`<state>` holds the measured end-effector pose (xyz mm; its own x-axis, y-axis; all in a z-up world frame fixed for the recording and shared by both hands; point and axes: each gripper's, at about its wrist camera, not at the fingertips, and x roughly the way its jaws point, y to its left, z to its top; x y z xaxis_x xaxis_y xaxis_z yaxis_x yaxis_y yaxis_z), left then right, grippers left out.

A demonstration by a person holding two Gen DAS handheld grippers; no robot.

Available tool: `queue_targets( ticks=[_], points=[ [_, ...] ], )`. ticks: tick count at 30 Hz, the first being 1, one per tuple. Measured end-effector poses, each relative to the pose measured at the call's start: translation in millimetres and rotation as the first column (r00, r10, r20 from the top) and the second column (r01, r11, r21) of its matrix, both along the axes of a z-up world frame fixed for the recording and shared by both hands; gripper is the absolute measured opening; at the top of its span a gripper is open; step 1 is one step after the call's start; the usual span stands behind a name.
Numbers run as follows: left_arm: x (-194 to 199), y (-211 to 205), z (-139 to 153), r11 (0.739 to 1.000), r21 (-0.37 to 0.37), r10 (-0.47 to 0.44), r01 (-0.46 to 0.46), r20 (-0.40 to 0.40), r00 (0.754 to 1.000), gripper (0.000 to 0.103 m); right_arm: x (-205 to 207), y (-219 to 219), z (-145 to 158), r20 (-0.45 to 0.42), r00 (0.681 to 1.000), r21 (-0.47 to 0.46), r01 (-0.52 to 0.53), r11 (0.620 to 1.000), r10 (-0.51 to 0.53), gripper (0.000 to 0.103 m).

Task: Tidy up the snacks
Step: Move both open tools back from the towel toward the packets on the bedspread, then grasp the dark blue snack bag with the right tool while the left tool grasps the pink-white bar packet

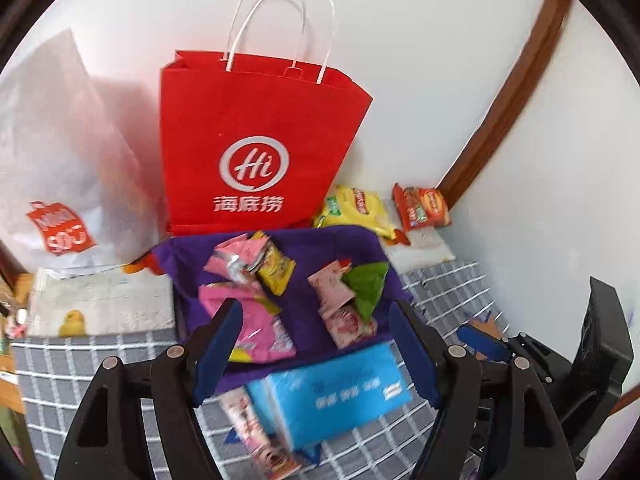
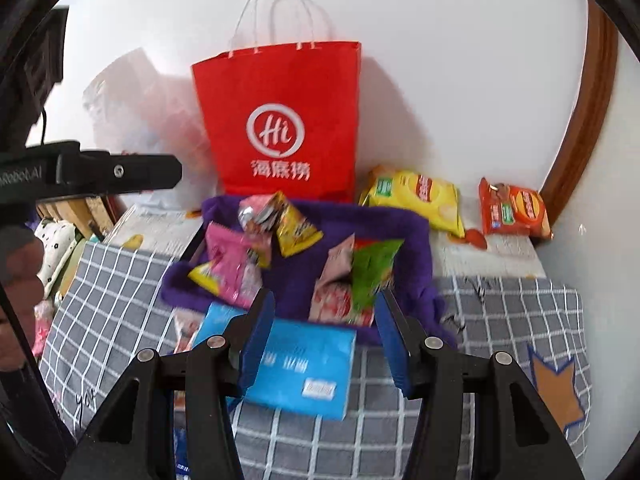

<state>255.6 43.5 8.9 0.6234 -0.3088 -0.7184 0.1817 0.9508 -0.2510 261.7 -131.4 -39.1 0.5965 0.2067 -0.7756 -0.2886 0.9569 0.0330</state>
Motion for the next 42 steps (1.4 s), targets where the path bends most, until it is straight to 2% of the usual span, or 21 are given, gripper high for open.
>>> queue_targets(
  ticks=[4, 8, 14, 19, 26, 32, 35, 38, 42],
  points=[
    [-26.3, 7.9, -4.4, 0.999, 0.048, 0.018, -0.018, 0.005, 1.0, 0.074, -24.6, 11.9, -10.0, -0.017, 1.0, 0.011, -0.026, 1.0, 0.026, 0.052],
    [-44.1, 26.2, -20.6, 0.998, 0.046, 0.053, -0.051, -0.03, 0.998, 0.074, -45.9, 25.6, -27.1, -0.064, 0.997, 0.044, -0.05, 0.998, 0.053, 0.052],
    [-65.4, 50.8, -46.6, 0.995, 0.031, 0.096, -0.094, -0.082, 0.992, 0.074, -77.5, 51.6, -61.9, -0.114, 0.988, 0.013, -0.099, 0.995, 0.1, 0.052],
    [-80.6, 64.2, -59.3, 0.993, 0.03, 0.116, -0.113, -0.098, 0.988, 0.074, -93.9, 67.0, -89.4, -0.199, 0.969, 0.094, -0.132, 0.987, 0.148, 0.052],
    [-98.0, 77.5, -74.4, 0.992, 0.024, 0.127, -0.125, -0.119, 0.985, 0.074, -115.2, 98.3, -116.2, -0.262, 0.936, 0.136, -0.207, 0.969, 0.237, 0.052],
    [-108.1, 80.9, -82.4, 0.992, 0.028, 0.128, -0.125, -0.129, 0.983, 0.074, -123.1, 115.6, -135.7, -0.289, 0.922, 0.074, -0.248, 0.966, 0.259, 0.052],
    [-108.8, 80.4, -88.9, 0.992, 0.029, 0.128, -0.125, -0.14, 0.982, 0.074, -127.8, 117.9, -136.6, -0.257, 0.929, 0.044, -0.265, 0.963, 0.268, 0.052],
    [-106.5, 78.1, -98.2, 0.992, 0.026, 0.127, -0.125, -0.154, 0.98, 0.074, -132.3, 118.8, -136.2, -0.23, 0.931, 0.015, -0.289, 0.957, 0.285, 0.044],
    [-100.6, 73.7, -114.6, 0.991, 0.029, 0.131, -0.128, -0.185, 0.974, 0.074, -136.5, 107.9, -131.5, -0.191, 0.932, 0.03, -0.306, 0.951, 0.306, 0.043]
  ],
)
